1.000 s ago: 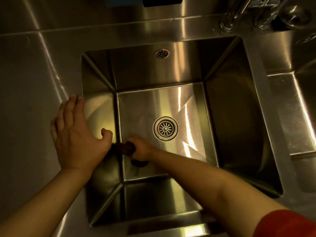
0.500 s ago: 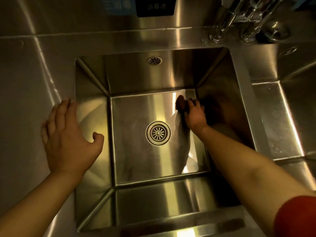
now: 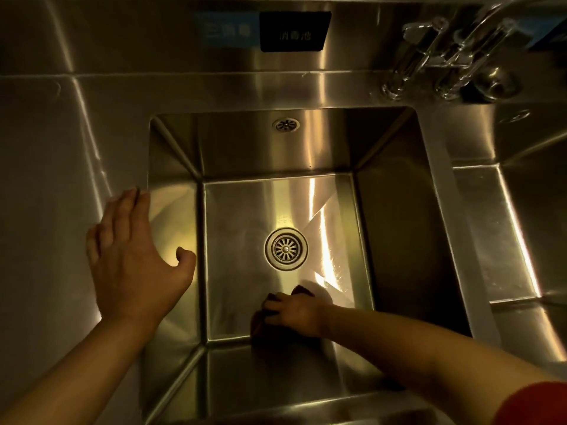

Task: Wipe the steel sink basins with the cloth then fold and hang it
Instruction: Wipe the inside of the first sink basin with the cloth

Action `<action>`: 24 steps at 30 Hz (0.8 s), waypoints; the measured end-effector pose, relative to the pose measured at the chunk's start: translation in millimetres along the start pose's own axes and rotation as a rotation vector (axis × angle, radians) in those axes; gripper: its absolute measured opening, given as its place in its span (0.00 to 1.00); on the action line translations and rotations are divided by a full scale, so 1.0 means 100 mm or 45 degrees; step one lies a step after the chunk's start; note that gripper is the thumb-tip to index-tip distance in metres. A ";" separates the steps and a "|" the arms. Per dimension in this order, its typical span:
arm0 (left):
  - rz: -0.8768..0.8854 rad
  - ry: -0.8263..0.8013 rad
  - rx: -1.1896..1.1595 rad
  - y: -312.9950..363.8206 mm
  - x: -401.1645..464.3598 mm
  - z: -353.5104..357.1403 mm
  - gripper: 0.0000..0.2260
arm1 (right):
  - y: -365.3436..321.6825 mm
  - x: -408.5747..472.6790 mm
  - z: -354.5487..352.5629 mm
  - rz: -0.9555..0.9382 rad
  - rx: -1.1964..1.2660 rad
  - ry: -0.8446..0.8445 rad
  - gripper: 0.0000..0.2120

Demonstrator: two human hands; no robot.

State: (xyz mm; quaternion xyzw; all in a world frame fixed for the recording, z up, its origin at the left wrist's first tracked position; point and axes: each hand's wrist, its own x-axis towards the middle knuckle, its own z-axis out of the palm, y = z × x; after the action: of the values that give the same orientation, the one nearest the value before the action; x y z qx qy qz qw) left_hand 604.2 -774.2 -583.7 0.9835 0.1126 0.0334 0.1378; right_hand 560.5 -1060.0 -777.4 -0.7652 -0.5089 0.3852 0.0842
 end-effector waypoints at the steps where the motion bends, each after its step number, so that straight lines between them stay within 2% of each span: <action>1: -0.011 -0.006 0.001 0.00 0.00 -0.01 0.43 | -0.01 0.09 -0.01 -0.031 -0.026 0.030 0.27; 4: -0.026 -0.058 0.007 0.02 0.01 -0.03 0.43 | 0.02 0.47 -0.17 -0.098 -0.083 0.214 0.23; 7: -0.029 -0.086 0.014 0.04 0.01 -0.05 0.43 | 0.15 0.95 -0.56 0.026 -0.123 0.269 0.23; 11: -0.044 -0.101 0.012 0.05 0.00 -0.05 0.43 | 0.55 1.16 -1.12 0.459 0.072 0.498 0.24; 15: -0.037 -0.065 0.007 0.03 0.00 -0.02 0.43 | 1.01 0.55 -1.23 0.804 0.207 0.669 0.26; 17: -0.042 -0.055 -0.007 0.02 0.00 -0.01 0.43 | 1.21 0.09 -1.09 1.009 0.298 0.729 0.29; 19: -0.044 -0.049 -0.008 0.02 0.00 -0.01 0.43 | 1.25 -0.36 -0.86 1.176 0.286 0.659 0.35; 21: -0.034 -0.054 -0.005 0.02 0.01 -0.01 0.43 | 1.10 -0.62 -0.59 1.215 0.273 0.552 0.38; 24: -0.030 -0.070 0.006 0.02 0.01 -0.02 0.43 | 0.63 -0.64 -0.15 1.002 0.214 0.303 0.40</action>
State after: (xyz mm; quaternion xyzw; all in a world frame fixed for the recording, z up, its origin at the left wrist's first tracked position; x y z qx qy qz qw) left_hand 605.8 -775.1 -580.9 0.9830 0.1203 0.0042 0.1388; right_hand 604.2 -1139.9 -767.4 -0.9309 -0.1314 0.3369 0.0509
